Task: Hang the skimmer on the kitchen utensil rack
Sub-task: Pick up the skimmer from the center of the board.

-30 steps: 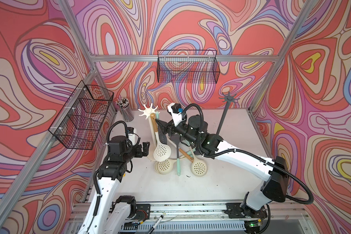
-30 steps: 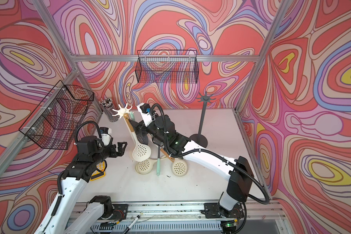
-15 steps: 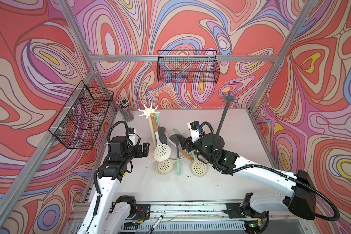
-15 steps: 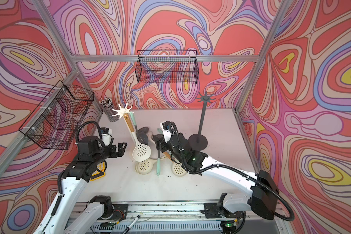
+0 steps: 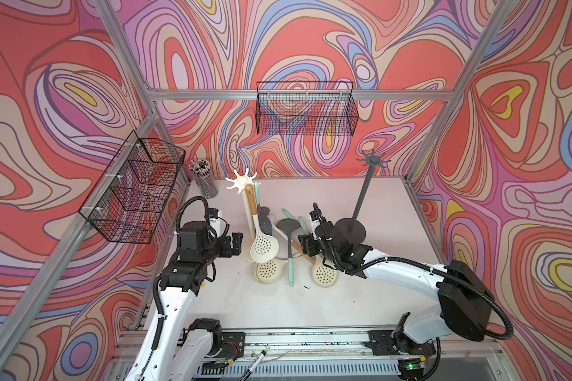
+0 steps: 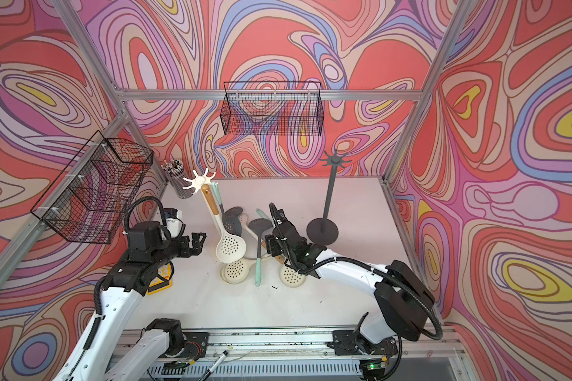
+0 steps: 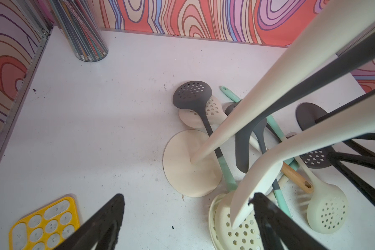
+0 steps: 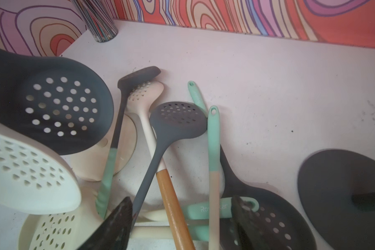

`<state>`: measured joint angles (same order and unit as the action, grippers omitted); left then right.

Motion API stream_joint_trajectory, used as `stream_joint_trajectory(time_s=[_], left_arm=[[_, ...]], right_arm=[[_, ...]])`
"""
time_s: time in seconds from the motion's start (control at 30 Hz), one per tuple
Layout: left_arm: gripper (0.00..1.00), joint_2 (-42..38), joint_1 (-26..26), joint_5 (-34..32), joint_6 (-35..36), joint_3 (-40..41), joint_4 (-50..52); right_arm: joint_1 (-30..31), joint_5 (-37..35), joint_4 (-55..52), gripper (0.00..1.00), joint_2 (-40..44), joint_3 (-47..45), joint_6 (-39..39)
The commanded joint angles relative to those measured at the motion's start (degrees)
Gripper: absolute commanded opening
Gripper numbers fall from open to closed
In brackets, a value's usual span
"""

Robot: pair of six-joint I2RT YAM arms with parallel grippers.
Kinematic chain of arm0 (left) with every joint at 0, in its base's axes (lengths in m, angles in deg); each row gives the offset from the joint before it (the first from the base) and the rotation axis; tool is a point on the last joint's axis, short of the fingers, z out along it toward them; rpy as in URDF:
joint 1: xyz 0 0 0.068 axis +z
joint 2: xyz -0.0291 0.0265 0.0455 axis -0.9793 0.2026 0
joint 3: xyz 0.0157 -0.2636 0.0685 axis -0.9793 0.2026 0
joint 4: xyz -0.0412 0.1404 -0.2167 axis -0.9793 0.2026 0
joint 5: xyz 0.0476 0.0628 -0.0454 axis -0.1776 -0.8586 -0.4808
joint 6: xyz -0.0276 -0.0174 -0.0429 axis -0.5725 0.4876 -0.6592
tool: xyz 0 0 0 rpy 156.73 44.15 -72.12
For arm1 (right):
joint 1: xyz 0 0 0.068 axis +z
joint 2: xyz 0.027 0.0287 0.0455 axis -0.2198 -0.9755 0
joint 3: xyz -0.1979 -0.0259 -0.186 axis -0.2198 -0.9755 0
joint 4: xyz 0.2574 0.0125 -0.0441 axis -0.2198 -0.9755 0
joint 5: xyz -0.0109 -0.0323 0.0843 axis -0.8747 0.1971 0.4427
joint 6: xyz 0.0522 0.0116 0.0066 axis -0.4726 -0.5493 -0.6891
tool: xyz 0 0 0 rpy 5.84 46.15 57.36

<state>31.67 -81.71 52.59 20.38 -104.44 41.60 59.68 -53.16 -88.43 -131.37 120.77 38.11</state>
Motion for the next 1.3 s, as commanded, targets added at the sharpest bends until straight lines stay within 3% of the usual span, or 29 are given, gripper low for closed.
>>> stream_joint_trajectory(time_s=[0.0, 0.2, 0.4, 1.1, 1.27], left_arm=[[0.94, 0.3, -0.3, 0.2, 0.0, -1.7, 1.4], [0.94, 0.3, -0.6, 0.6, -0.1, -1.6, 1.2], [0.93, 0.3, -0.8, 0.6, 0.1, -1.6, 1.3], [0.93, 0.4, -1.1, 0.5, 0.1, -1.7, 1.5], [0.93, 0.4, -1.1, 0.6, 0.1, -1.7, 1.5]], right_arm=[[-1.2, 5.0, -0.7, 0.72, -1.4, -0.2, -4.9], [-7.0, 6.5, -3.3, 0.61, -2.0, -0.8, -2.5], [-7.7, 6.8, -10.7, 0.47, -5.9, 3.6, 4.5], [-7.7, 7.4, -9.6, 0.40, -21.8, 13.7, 7.9], [-7.7, 6.8, -9.5, 0.28, -23.4, 15.1, 8.5]])
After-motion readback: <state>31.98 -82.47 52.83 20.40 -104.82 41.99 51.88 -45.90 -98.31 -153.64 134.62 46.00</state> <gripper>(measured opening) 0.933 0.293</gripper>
